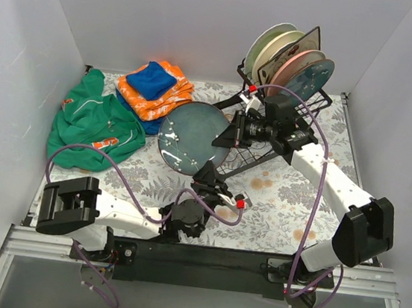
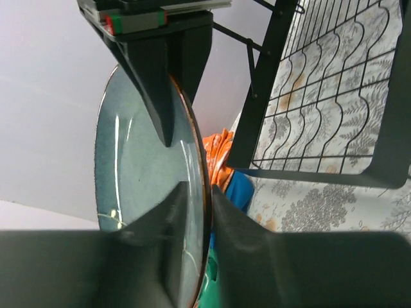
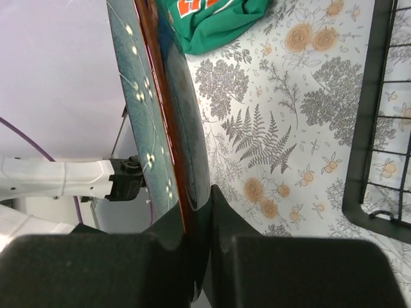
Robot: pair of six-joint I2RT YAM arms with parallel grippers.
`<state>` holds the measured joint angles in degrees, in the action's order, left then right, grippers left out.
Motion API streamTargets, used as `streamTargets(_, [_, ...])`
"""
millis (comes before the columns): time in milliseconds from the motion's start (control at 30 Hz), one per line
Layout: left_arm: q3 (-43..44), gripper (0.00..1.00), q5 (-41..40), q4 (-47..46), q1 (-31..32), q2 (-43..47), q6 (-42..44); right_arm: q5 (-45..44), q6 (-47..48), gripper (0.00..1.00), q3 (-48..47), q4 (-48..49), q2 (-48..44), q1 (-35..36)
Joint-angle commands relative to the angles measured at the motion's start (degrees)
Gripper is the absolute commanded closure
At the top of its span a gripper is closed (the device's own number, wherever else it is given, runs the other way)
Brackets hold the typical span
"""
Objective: Load the plates into the dish rack
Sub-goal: Pass the plate from the left arm to the right
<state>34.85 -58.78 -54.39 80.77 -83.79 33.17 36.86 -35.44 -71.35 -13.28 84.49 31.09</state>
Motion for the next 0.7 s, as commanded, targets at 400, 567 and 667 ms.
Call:
streamTargets(400, [16.65, 0.32, 3.93, 38.38, 0.88, 6.88, -46.23, 8.57, 2.74, 0.99, -2.12, 12.75, -9.52, -8.49])
streamTargets(567, [22.7, 0.32, 9.47, 54.11, 0.79, 11.01, -61.09, 9.55, 7.12, 0.99, -4.41, 9.52, -12.15, -11.75])
streamTargets(667, [23.59, 0.32, 14.12, 58.6, 0.79, 14.78, -68.48, 8.49, 10.99, 0.99, -4.41, 6.26, -14.43, -14.38])
